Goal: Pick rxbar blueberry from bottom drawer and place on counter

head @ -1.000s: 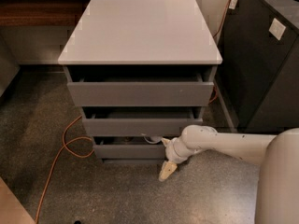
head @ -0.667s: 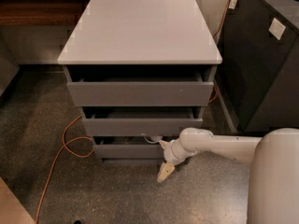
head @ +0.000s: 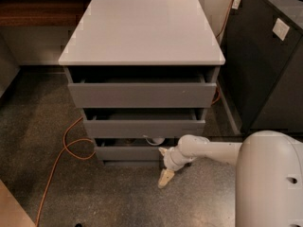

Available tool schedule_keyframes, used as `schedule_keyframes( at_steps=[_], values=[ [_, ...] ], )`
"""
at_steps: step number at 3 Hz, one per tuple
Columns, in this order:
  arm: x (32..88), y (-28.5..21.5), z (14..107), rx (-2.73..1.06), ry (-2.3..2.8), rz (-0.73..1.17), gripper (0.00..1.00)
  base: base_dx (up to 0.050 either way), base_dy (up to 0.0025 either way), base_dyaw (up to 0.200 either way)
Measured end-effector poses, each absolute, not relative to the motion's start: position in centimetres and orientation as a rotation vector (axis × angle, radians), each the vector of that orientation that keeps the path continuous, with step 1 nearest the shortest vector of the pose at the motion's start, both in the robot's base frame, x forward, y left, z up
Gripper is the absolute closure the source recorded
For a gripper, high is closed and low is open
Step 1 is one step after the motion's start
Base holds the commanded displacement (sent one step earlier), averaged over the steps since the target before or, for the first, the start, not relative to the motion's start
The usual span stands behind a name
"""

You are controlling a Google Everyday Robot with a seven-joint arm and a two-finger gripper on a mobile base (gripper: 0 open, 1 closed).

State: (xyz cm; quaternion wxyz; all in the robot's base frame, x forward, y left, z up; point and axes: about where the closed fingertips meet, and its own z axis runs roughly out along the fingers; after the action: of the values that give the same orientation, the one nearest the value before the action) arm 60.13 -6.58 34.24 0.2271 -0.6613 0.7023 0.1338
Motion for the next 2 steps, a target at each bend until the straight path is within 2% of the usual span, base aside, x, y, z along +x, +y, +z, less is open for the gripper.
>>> schedule_keyframes(
  at_steps=[2],
  values=[
    [63.0,-6.6,28.9,-1.869,1.895,0.299,0.00,0.000,0.00000,0.000]
  ],
)
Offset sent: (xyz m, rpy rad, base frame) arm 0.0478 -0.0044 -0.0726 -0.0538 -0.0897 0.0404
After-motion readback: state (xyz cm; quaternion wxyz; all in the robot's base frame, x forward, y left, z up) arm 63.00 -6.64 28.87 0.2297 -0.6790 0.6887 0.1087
